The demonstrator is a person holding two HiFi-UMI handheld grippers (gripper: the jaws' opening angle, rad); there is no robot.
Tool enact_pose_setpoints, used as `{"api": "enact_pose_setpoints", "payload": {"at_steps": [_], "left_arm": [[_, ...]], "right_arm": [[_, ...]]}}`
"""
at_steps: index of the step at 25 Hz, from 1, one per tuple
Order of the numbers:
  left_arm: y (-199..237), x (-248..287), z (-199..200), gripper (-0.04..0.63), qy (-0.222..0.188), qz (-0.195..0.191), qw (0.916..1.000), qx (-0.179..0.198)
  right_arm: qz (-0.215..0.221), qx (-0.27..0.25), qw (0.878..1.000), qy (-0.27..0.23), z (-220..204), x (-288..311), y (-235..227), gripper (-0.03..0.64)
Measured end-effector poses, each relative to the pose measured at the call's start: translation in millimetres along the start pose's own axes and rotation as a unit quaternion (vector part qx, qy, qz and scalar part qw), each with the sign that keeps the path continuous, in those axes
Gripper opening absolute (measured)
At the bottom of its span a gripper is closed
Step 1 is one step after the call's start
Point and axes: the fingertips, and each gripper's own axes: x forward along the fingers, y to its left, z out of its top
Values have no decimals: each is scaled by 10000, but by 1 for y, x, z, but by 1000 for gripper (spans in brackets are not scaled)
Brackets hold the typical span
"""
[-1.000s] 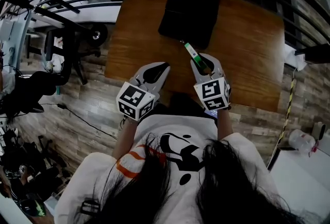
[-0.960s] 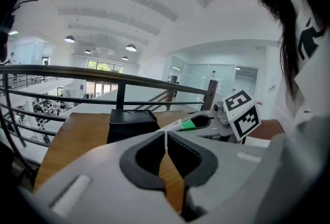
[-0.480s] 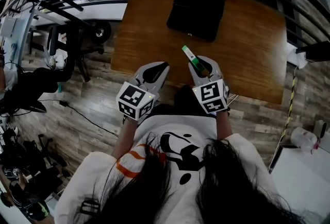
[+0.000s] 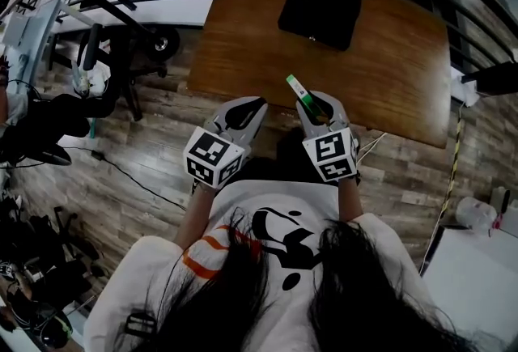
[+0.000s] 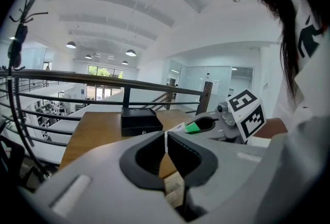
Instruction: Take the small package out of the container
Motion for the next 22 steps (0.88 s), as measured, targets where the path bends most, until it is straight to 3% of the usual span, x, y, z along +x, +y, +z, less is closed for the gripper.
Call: {"api": "enact_pose_setpoints", "payload": {"at_steps": [9, 22], "left_arm": [[-26, -62, -29, 0, 14, -127, 9999, 107], [-57, -98, -45, 0, -58, -287, 9994, 196]], "right_arm": [[-163, 112, 9998, -71, -5, -35, 65, 118], [-255, 148, 9996, -22, -18, -67, 106, 118]]}}
